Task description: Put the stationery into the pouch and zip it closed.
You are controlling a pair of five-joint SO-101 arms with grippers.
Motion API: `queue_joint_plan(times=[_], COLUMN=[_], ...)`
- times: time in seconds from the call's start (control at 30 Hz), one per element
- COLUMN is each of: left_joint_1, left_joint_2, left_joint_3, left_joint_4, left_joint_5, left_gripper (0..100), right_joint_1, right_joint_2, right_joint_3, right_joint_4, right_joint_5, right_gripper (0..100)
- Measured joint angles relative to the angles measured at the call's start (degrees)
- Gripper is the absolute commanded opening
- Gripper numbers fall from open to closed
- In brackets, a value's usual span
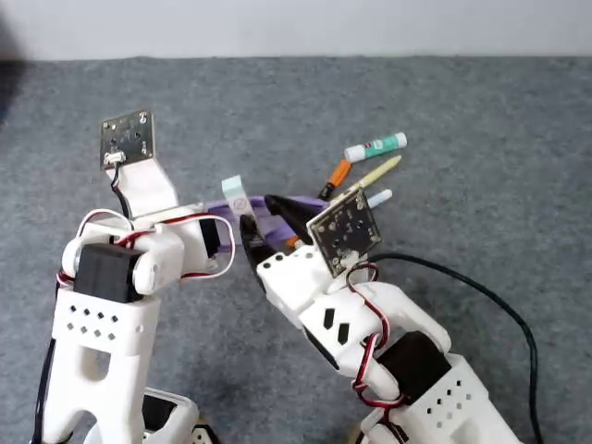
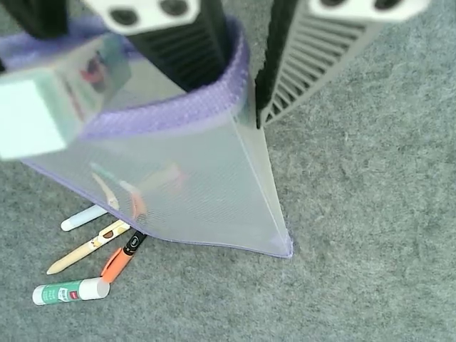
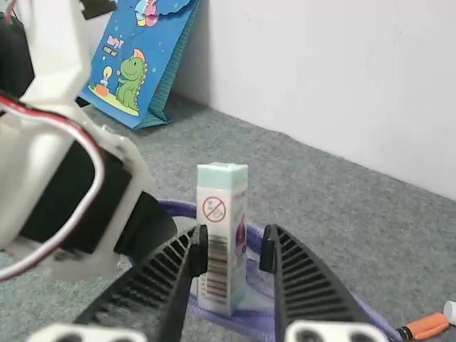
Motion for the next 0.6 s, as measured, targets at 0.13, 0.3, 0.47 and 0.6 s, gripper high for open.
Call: queue_joint_plan(times=[0.13,0.3,0.47,0.6], left_joint_1=[0.0,-0.2,-0.2,-0.2], left_joint_2=[0.1,0.1,0.1,0.1], left_joint_3=[0.0,0.0,0.0,0.0], left_joint_4=[-0.4,-1.1,-0.7,-0.6], left_joint_5=[0.4,0.4,0.4,0.1], left_gripper=[1,1,1,1], right_joint_1=[1.9,3.3,3.4,4.2], right_joint_2=[5.8,8.6,4.8,-1.7], right_joint_3=[0.0,-0.1,0.0,0.0], right_joint_4=[-6.0,-8.7,-6.6,1.1], right_joint_5=[0.0,0.1,0.1,0.1], right_gripper=[12.1,12.1,12.1,12.1])
